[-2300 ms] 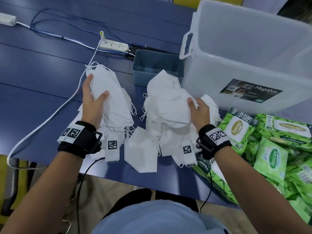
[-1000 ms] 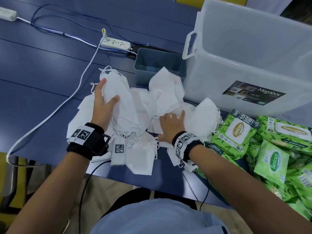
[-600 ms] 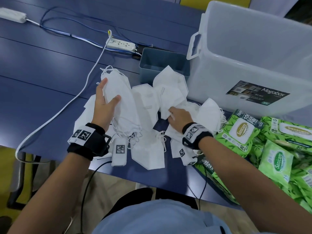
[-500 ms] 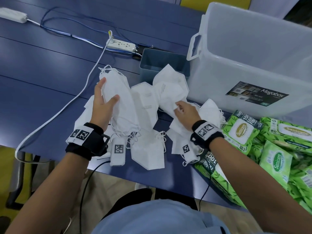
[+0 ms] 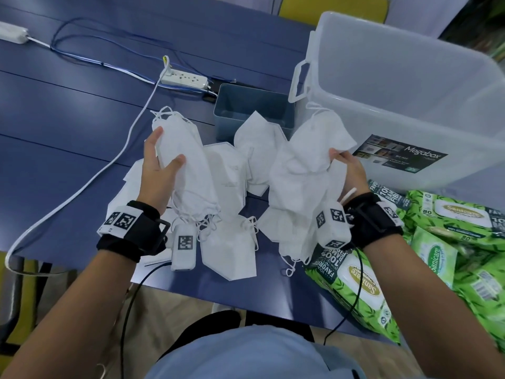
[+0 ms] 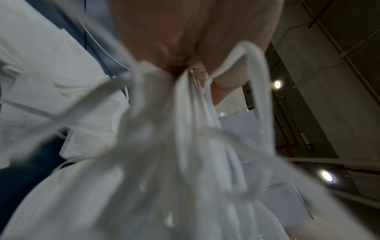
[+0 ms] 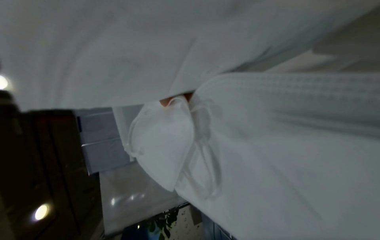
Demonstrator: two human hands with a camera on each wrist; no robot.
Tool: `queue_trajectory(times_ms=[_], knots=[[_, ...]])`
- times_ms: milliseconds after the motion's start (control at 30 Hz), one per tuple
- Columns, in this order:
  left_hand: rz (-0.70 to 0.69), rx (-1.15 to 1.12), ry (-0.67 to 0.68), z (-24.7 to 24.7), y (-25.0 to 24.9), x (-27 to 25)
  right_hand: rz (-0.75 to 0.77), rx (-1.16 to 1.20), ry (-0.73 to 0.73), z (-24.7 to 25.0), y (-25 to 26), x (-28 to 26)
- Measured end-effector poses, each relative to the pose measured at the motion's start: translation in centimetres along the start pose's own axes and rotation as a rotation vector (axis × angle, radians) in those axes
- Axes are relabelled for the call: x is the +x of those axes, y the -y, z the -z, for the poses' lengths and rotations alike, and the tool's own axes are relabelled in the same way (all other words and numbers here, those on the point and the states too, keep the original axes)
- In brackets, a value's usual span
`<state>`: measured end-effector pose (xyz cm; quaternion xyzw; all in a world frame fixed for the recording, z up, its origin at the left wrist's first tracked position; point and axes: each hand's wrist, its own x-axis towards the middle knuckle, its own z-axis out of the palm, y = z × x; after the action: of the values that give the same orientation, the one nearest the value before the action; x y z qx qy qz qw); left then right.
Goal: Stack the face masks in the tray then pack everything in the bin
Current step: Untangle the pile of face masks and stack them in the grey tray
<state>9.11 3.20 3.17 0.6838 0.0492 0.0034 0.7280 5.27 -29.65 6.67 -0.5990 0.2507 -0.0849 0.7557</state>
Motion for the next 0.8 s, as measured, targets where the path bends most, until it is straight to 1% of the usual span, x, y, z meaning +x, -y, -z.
queue_trajectory(times_ms=[67, 200, 267, 367, 400, 433, 467, 533, 567, 600, 633, 667, 733, 800], knots=[[-0.008, 0.019, 0.003, -0.2, 0.0, -0.1, -0.058, 0.123, 0.001, 0.2, -0.3, 0.1], [-0.003, 0.045, -0.002, -0.5, -0.2, -0.2, -0.152, 0.255, 0.089, 0.6, -1.8, 0.4], [-0.011, 0.058, 0.011, -0.8, -0.2, -0.4, -0.165, 0.227, 0.074, 0.7, -2.5, 0.4], [-0.020, 0.073, 0.026, -1.4, -0.2, -0.6, -0.206, 0.098, 0.077, 1.1, -3.3, -0.1], [-0.021, 0.078, 0.031, -1.6, -0.3, -0.7, -0.217, 0.025, 0.091, 1.3, -3.7, -0.2], [-0.021, 0.083, 0.034, -1.7, -0.3, -0.7, -0.201, -0.102, 0.100, 1.6, -4.0, -0.4], [-0.017, 0.090, 0.034, -1.9, -0.3, -0.8, -0.143, -0.298, 0.101, 2.2, -4.6, -0.3], [-0.005, 0.096, 0.035, -2.0, -0.3, -0.9, 0.032, -0.820, 0.084, 3.4, -5.9, 0.0], [-0.002, 0.098, 0.037, -2.1, -0.2, -0.9, 0.085, -1.065, 0.065, 4.0, -6.6, 0.4], [-0.003, 0.099, 0.043, -2.3, -0.2, -1.0, 0.103, -1.246, 0.047, 4.5, -7.2, 0.7], [-0.006, 0.098, 0.049, -2.5, -0.2, -1.0, 0.084, -1.357, 0.037, 4.8, -7.6, 0.8], [-0.008, 0.102, 0.053, -2.7, -0.3, -1.1, 0.031, -1.407, 0.037, 5.0, -7.8, 1.0], [-0.007, 0.110, 0.052, -2.9, -0.3, -1.1, -0.111, -1.365, 0.058, 5.0, -8.0, 1.3], [-0.001, 0.109, 0.062, -3.0, -0.2, -1.2, -0.202, -1.396, 0.107, 4.7, -8.0, 1.6]])
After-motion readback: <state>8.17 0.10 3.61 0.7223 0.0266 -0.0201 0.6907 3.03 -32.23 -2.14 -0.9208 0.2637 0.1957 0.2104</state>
